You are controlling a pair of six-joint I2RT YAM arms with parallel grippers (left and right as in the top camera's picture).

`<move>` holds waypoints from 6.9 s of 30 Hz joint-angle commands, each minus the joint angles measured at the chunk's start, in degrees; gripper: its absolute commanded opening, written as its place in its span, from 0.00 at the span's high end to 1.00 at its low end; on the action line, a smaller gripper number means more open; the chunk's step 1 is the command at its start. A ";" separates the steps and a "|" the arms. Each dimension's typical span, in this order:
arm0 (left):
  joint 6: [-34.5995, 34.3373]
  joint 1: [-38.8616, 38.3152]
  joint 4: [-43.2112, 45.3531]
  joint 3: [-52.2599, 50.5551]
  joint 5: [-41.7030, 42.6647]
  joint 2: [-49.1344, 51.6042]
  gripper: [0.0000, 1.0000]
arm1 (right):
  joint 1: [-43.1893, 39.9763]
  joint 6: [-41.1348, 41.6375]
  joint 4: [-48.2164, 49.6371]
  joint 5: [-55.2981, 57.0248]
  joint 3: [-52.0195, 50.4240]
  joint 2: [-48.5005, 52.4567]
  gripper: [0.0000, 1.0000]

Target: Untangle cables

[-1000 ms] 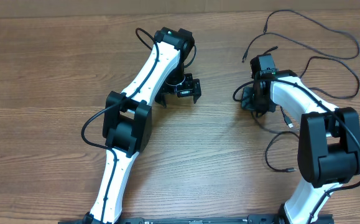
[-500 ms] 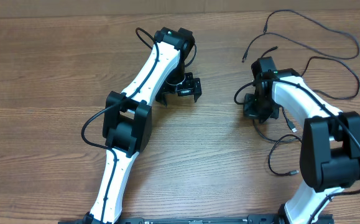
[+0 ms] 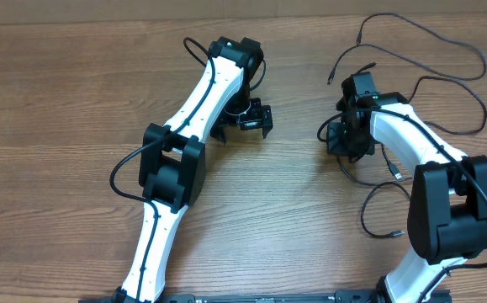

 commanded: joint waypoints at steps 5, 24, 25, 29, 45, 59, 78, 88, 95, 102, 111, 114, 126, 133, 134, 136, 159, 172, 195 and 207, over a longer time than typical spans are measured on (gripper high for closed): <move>1.09 0.20 0.20 -0.55 -0.48 0.48 0.00 | -0.13 -0.92 -4.39 -0.85 0.44 -1.88 0.92; 3.98 0.20 -0.57 -0.44 4.70 0.15 0.00 | 0.04 9.66 -25.68 -0.66 10.91 -10.12 0.05; 3.96 0.20 -0.76 -0.44 4.66 -0.15 0.00 | 0.04 10.19 -26.75 -0.66 10.91 -11.91 0.05; 4.15 0.13 -1.53 -0.44 4.42 -3.06 0.00 | 0.04 11.21 -30.25 -0.66 10.88 -20.00 0.06; 2.95 -7.04 -7.56 -0.44 -9.20 -38.45 0.00 | 0.04 10.23 -33.35 -0.63 8.68 -53.27 0.01; -11.08 -21.31 -9.75 -19.71 -19.89 -66.18 0.00 | 0.02 10.29 -34.27 -0.87 2.10 -59.21 0.01; -19.45 -23.80 -5.09 -42.73 -30.51 -90.64 0.00 | 0.02 10.71 -32.33 -0.85 1.36 -59.12 0.00; -19.45 -23.80 -5.11 -42.77 -30.49 -90.55 0.00 | 0.02 10.69 -34.73 -0.83 1.38 -59.12 0.00; -19.45 -23.80 -5.29 -42.77 -30.49 -90.55 0.00 | 0.02 10.69 -34.71 -0.83 1.36 -59.12 0.00; -19.47 -23.80 -5.27 -42.77 -30.49 -90.51 0.01 | 0.02 10.69 -34.71 -0.81 1.36 -59.12 0.00; -19.47 -23.80 -5.27 -42.77 -30.49 -90.51 0.01 | 0.02 10.69 -34.71 1.29 1.38 -59.12 0.00; -19.45 -23.80 -5.27 -42.77 -30.49 -90.51 0.01 | 0.02 10.71 -34.84 1.29 1.38 -59.08 0.00; -19.45 -23.80 -5.27 -42.77 -30.49 -90.40 0.00 | 0.02 7.52 -25.35 3.06 0.35 -62.45 0.00; -19.45 -23.80 -5.27 -42.77 -30.49 -90.40 0.00 | 0.02 6.78 -13.42 2.71 -4.20 -68.50 0.00; -19.47 -23.80 -5.27 -42.77 -30.49 -90.40 0.00 | 0.02 5.05 -11.32 1.70 -5.53 -69.68 0.00; -19.45 -23.80 -5.29 -42.77 -30.49 -90.40 0.00 | 0.02 0.87 -6.32 -0.68 -9.16 -72.46 0.00; -19.45 -23.80 -5.27 -42.77 -30.49 -90.40 0.00 | -0.57 -1.88 41.29 -2.40 -56.04 -99.54 0.00; -19.45 -23.80 -5.27 -42.77 -30.49 -90.40 0.01 | -2.97 -1.92 52.72 -2.36 -67.23 -106.97 0.00; -19.45 -23.80 -5.29 -42.77 -30.49 -90.40 0.00 | -4.79 -5.66 46.86 1.29 -71.21 -108.10 0.00; -19.45 -23.80 -5.29 -42.77 -30.49 -90.40 0.01 | -7.04 -6.27 46.88 1.40 -71.21 -108.10 0.00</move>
